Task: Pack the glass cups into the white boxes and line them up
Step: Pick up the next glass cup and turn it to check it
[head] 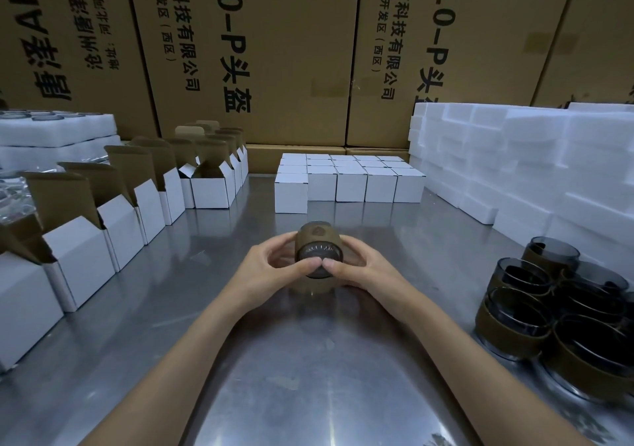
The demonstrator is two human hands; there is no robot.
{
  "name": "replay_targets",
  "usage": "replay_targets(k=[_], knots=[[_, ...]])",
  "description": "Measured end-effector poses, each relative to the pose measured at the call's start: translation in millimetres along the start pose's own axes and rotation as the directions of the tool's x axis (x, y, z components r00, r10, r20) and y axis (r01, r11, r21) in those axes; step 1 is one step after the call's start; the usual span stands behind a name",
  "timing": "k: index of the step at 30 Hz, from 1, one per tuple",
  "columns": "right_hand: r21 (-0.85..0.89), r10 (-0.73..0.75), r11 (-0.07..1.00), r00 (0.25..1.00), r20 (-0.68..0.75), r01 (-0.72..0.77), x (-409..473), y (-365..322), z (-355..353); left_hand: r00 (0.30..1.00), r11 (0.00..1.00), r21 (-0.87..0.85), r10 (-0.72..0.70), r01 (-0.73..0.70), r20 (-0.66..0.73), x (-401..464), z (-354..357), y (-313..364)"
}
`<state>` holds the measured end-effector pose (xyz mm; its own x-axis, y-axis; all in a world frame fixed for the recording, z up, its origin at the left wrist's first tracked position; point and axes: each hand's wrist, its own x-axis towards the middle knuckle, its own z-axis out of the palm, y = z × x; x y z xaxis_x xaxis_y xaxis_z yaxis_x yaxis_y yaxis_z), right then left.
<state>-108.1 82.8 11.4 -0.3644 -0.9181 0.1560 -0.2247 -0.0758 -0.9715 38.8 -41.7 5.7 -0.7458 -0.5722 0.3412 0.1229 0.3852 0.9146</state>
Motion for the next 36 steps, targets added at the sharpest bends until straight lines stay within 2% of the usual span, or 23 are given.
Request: replay_targets(k=[8, 11, 15, 18, 23, 31, 36], knots=[[0.035, -0.044, 0.998, 0.999, 0.029, 0.043, 1.6, 2.5, -1.0, 0.998, 0.996, 0.059, 0.066, -0.066, 0.013, 1.7, -2.6, -0.9], [0.018, -0.042, 0.999, 0.999, -0.002, 0.042, 3.9, 5.6, -0.6, 0.997, 0.975, 0.21, 0.073, -0.071, -0.003, 1.7, -4.3, 1.8], [-0.047, -0.061, 0.997, 0.997, -0.043, 0.059, 6.7, 8.4, 1.4, 0.981, 0.912, 0.374, 0.195, -0.171, -0.026, 1.6, 0.6, 1.2], [-0.063, -0.077, 0.995, 0.995, -0.059, 0.074, 7.7, 9.1, 1.8, 0.983, 0.933, 0.334, 0.169, -0.137, -0.07, 0.7, 0.8, -2.3], [0.047, -0.054, 0.997, 0.997, -0.053, 0.056, 7.3, 7.9, 0.6, 0.995, 0.962, 0.263, 0.084, -0.067, -0.053, 1.9, 0.9, -7.7], [0.006, -0.11, 0.994, 0.988, -0.108, 0.112, 6.9, 8.2, 2.3, 0.985, 0.911, 0.389, 0.166, -0.138, -0.04, 1.7, 3.8, -0.7], [0.051, -0.059, 0.997, 0.998, -0.028, 0.06, 5.5, 7.2, 2.9, 0.991, 0.956, 0.283, 0.107, -0.081, -0.078, 0.7, 2.7, -1.5]])
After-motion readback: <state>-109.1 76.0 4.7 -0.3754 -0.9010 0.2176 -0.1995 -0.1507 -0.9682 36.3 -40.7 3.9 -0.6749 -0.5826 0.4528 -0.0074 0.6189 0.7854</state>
